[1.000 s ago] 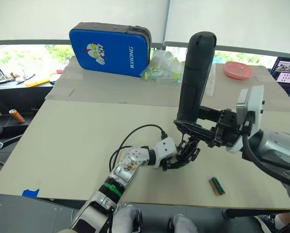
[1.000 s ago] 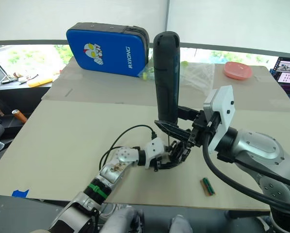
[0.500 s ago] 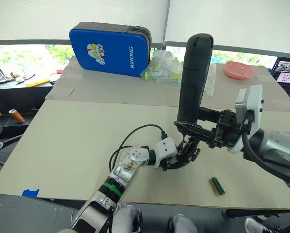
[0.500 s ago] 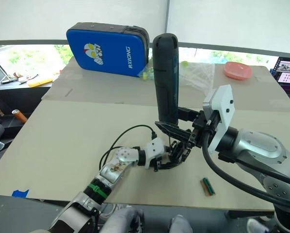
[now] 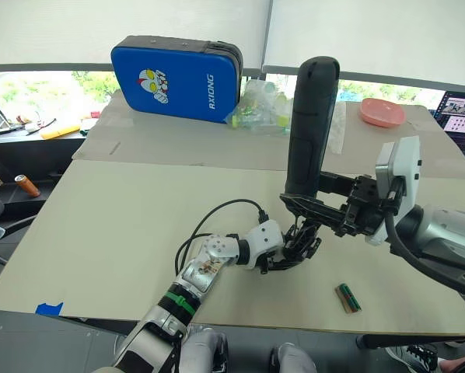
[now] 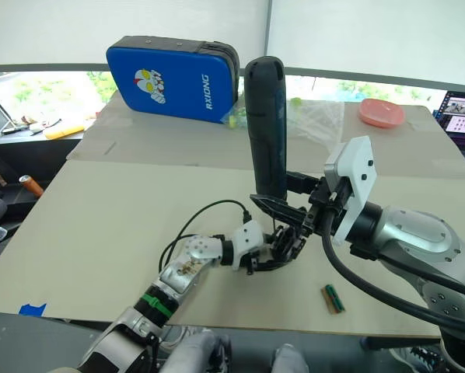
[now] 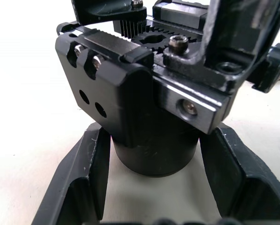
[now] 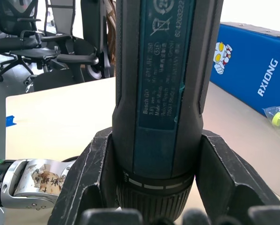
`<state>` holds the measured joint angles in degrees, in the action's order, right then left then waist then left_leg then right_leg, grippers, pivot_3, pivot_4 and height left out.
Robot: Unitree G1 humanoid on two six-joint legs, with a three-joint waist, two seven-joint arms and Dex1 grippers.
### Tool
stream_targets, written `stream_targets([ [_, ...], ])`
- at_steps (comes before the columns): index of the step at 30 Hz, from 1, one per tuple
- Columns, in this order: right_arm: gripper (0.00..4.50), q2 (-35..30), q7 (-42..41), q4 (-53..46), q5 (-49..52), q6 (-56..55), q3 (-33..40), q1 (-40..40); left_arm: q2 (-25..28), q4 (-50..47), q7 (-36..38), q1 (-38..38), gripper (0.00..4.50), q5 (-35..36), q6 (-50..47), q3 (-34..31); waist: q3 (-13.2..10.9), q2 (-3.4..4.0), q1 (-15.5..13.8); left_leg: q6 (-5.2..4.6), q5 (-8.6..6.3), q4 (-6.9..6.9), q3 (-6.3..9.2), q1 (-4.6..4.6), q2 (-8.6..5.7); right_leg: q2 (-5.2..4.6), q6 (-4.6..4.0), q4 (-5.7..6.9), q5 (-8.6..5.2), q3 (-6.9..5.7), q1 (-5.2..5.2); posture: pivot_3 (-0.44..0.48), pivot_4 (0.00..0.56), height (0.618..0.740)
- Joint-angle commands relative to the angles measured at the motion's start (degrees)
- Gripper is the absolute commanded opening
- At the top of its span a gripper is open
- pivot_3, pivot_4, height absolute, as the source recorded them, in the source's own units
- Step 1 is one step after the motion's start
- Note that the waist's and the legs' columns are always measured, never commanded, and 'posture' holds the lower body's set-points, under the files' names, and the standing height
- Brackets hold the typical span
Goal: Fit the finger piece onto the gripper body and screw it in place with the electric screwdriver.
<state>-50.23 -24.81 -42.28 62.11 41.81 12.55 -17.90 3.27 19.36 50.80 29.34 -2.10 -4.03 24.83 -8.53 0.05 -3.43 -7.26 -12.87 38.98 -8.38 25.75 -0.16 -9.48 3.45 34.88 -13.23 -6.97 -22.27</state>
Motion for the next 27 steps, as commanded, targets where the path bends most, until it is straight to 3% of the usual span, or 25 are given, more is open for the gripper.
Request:
stream_targets([
  [1,1.94,0.2,-0.1,-1.6,1.2,-1.5,2.5,-2.0,0.3,1.3,2.1,-1.6,2.28,-0.5,-2.5,2.9,0.0,0.0,0.0,0.0,0.0,0.0,0.0,0.0,0.0,0.0,0.0,0.0,0.0,0.0,0.0,0.0,0.15,0.74],
  [18,1.94,-0.6,1.4,-0.9,5.4,-0.7,3.8,-4.0,0.4,0.9,2.4,-1.9,2.28,-0.3,-2.8,2.9,0.0,0.0,0.0,0.0,0.0,0.0,0.01,0.02,0.0,0.0,0.0,0.0,0.0,-0.01,-0.01,0.0,0.15,0.74],
  [27,1.94,0.3,2.0,-2.4,5.2,-3.2,9.1,0.5,0.5,0.6,2.3,-2.0,2.28,-0.3,-3.1,2.7,0.0,0.0,0.0,0.0,0.0,0.0,0.01,0.06,0.0,0.0,0.0,-0.02,0.0,-0.03,-0.02,0.0,0.15,0.74],
])
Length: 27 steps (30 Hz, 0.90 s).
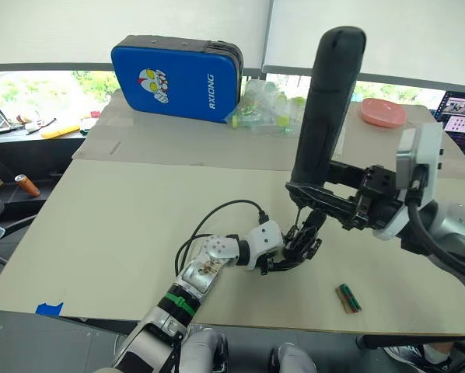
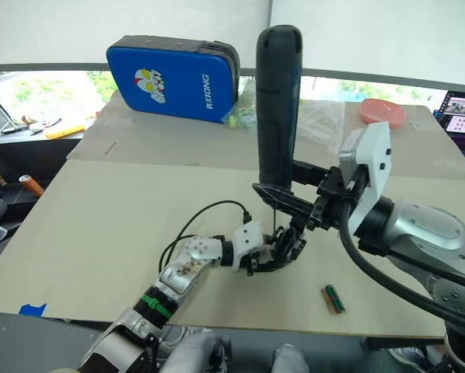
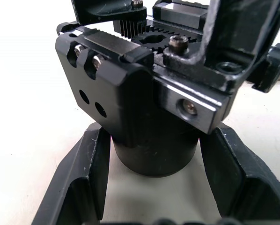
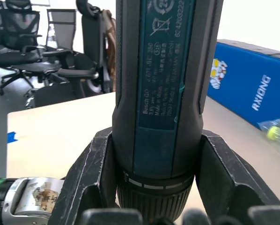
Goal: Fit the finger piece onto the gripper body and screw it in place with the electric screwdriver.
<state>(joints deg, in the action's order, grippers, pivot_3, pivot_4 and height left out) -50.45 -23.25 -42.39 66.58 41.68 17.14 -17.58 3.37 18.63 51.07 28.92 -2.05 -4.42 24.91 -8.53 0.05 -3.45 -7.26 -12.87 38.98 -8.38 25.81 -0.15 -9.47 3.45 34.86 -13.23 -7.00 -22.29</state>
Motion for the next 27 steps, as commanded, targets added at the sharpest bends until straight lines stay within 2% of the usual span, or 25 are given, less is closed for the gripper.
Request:
stream_targets([
  [1,1.94,0.7,0.6,-2.5,0.7,-3.3,5.0,0.4,0.4,1.3,2.1,-1.6,2.28,-0.3,-2.8,2.6,0.0,0.0,0.0,0.0,0.0,0.0,0.0,0.0,0.0,0.0,0.0,0.0,0.0,0.0,0.0,0.0,0.15,0.74],
  [7,1.94,1.6,0.9,-3.7,1.0,-3.9,6.1,1.6,0.6,1.2,2.4,-1.4,2.28,-0.1,-2.9,2.7,0.0,0.0,0.0,0.0,0.0,0.0,0.0,0.0,0.0,0.02,0.0,0.01,0.0,0.0,0.0,0.0,0.15,0.74],
  [27,1.94,2.5,2.4,-4.0,-0.8,-3.1,1.4,2.4,0.3,1.5,2.5,-1.4,2.28,-0.1,-2.7,2.8,0.0,0.0,0.0,0.0,0.0,0.0,0.0,0.0,0.0,0.02,0.0,0.01,0.0,0.0,-0.01,0.0,0.15,0.74],
])
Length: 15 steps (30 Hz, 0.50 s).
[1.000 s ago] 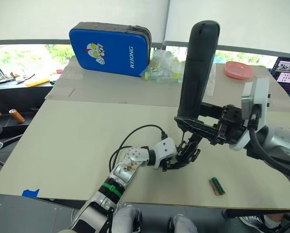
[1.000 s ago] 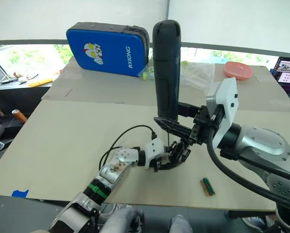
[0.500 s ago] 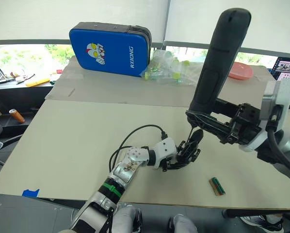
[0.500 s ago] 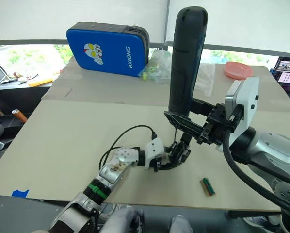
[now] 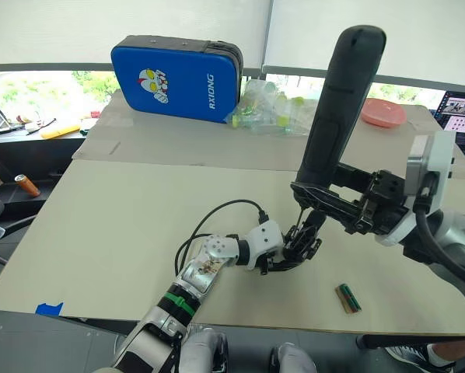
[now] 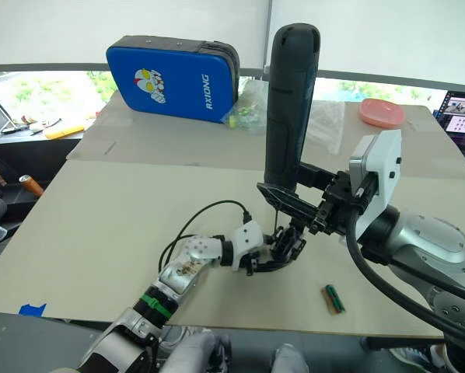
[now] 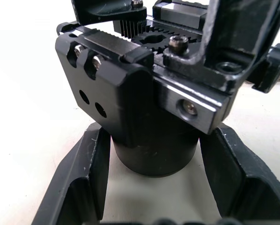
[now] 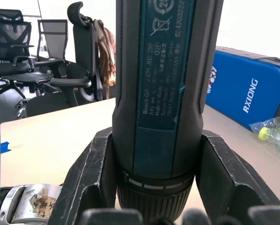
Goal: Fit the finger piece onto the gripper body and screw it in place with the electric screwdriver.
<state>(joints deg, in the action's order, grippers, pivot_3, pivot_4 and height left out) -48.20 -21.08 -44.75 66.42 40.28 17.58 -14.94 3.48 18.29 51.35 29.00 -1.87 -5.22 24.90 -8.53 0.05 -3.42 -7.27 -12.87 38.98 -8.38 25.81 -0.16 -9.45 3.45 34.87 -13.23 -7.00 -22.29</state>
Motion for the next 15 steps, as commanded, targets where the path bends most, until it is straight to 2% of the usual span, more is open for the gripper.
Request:
stream_targets([
  [1,1.94,0.2,0.3,-1.7,-0.8,-1.7,0.8,-0.1,0.2,1.8,2.3,-1.5,2.28,-0.3,-1.9,2.9,0.0,0.0,0.0,0.0,0.0,0.0,0.0,0.0,0.0,0.0,0.0,0.0,0.0,0.0,0.0,0.0,0.15,0.74],
  [15,1.94,0.7,-0.6,-1.6,-3.8,-2.1,-0.3,1.2,0.3,1.6,2.4,-1.5,2.28,-0.4,-1.9,3.0,0.0,0.0,0.0,0.0,0.0,0.0,0.0,0.0,0.0,0.01,0.0,0.0,0.0,0.0,0.0,0.0,0.15,0.74],
])
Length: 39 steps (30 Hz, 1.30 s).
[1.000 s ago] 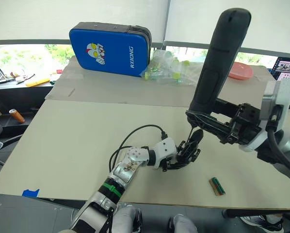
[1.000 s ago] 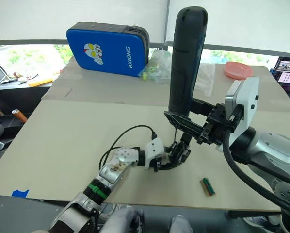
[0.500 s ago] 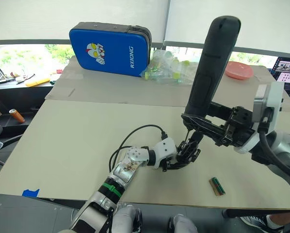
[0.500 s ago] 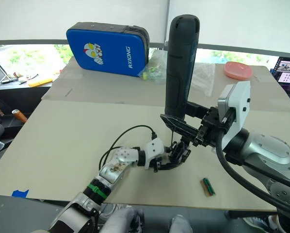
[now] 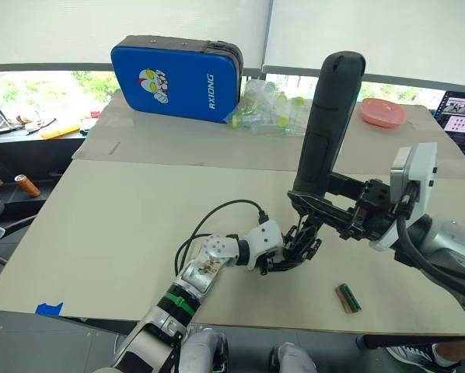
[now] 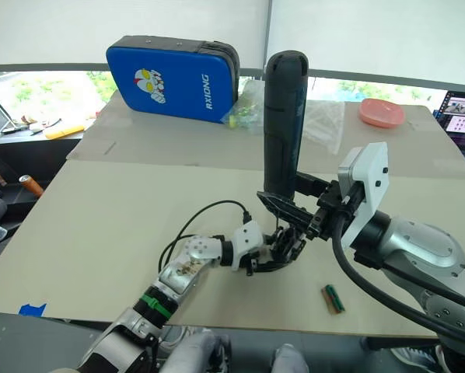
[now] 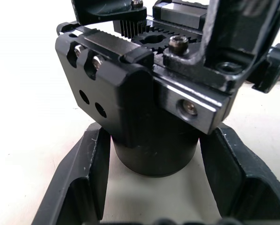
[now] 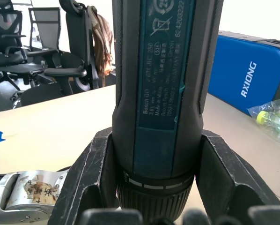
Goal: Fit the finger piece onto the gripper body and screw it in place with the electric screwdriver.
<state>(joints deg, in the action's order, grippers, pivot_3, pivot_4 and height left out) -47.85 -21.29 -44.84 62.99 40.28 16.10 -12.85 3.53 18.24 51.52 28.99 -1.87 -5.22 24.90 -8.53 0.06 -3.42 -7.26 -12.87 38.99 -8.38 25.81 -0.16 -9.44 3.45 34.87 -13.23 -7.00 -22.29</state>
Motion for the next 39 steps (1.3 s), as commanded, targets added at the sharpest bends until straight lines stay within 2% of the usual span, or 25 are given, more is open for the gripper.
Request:
stream_targets([
  [1,1.94,0.5,-0.5,-1.5,-0.5,-2.1,1.0,-0.9,0.3,1.6,2.2,-1.5,2.28,-0.4,-1.9,3.0,0.0,0.0,0.0,0.0,0.0,0.0,0.0,0.0,0.0,0.0,0.0,0.0,0.0,0.0,0.0,0.0,0.15,0.74],
  [39,1.94,1.2,-0.3,-0.7,-1.6,-1.2,0.1,-1.3,0.2,1.3,2.1,-1.8,2.28,-0.3,-2.3,2.9,0.0,0.0,0.0,0.0,0.0,0.0,0.0,0.0,0.0,0.02,0.0,0.01,0.0,-0.01,0.0,0.0,0.15,0.74],
])
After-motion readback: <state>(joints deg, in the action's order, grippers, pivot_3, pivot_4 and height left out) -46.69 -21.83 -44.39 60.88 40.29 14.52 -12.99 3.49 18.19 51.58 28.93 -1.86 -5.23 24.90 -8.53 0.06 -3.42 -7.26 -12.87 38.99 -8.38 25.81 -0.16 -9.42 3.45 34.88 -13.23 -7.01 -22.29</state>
